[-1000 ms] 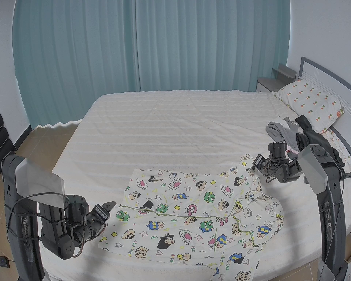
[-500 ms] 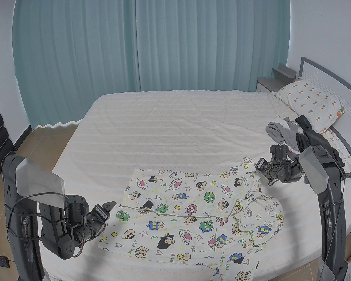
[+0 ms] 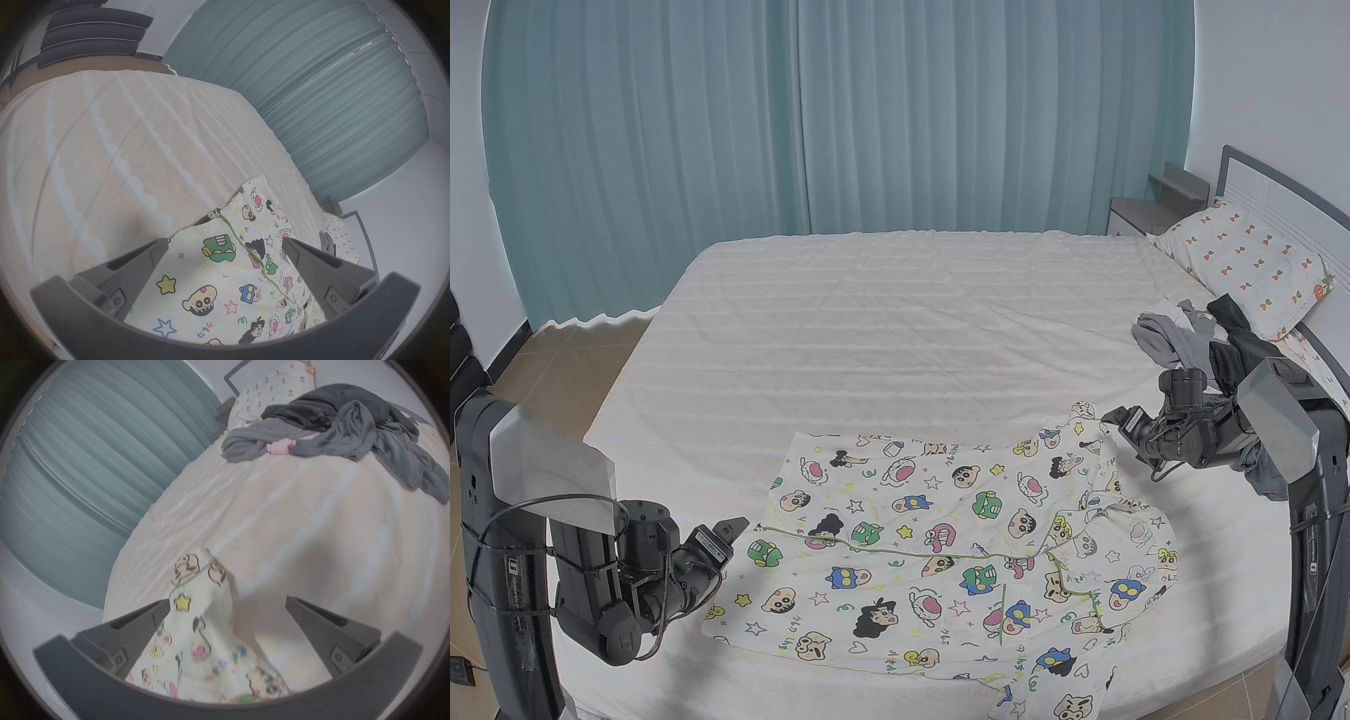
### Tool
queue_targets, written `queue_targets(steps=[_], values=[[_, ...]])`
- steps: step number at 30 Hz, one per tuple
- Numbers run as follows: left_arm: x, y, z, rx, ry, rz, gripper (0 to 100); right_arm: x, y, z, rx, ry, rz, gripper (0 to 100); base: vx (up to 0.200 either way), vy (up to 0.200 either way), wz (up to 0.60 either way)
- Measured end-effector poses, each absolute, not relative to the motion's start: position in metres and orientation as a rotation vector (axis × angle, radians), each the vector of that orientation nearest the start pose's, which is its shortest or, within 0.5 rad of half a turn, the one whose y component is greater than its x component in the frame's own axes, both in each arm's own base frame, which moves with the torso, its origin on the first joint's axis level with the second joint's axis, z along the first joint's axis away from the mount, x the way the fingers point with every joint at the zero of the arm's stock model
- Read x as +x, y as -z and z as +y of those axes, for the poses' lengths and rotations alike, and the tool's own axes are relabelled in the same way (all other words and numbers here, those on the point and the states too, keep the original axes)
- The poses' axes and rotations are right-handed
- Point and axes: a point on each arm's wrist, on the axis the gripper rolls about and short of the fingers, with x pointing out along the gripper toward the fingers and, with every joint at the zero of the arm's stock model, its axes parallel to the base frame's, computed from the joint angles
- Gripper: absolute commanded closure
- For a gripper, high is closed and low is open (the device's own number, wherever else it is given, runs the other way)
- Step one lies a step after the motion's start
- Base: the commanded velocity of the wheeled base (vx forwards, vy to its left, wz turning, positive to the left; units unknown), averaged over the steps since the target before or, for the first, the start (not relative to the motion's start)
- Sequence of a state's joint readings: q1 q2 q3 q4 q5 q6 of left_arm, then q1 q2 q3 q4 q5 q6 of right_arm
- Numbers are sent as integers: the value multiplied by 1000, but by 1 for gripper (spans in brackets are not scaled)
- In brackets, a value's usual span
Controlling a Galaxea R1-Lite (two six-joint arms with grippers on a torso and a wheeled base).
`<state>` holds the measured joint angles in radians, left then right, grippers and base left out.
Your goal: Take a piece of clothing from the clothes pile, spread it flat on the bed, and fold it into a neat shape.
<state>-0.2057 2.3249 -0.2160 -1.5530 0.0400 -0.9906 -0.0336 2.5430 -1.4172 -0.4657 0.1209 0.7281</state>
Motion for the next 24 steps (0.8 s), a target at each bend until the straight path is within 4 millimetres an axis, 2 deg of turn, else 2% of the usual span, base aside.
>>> queue_targets(steps=[9, 17, 24], values=[[258, 24, -57, -887, -118, 598, 0, 402, 5, -15, 686, 58, 714, 0, -200, 0, 0], [250, 26, -62, -859, -102, 635, 0, 339, -6, -9, 635, -43, 680, 0, 0, 0, 0], [246, 34, -64, -736, -77, 674, 0, 301, -13, 4, 611, -126, 637, 0, 0, 0, 0]])
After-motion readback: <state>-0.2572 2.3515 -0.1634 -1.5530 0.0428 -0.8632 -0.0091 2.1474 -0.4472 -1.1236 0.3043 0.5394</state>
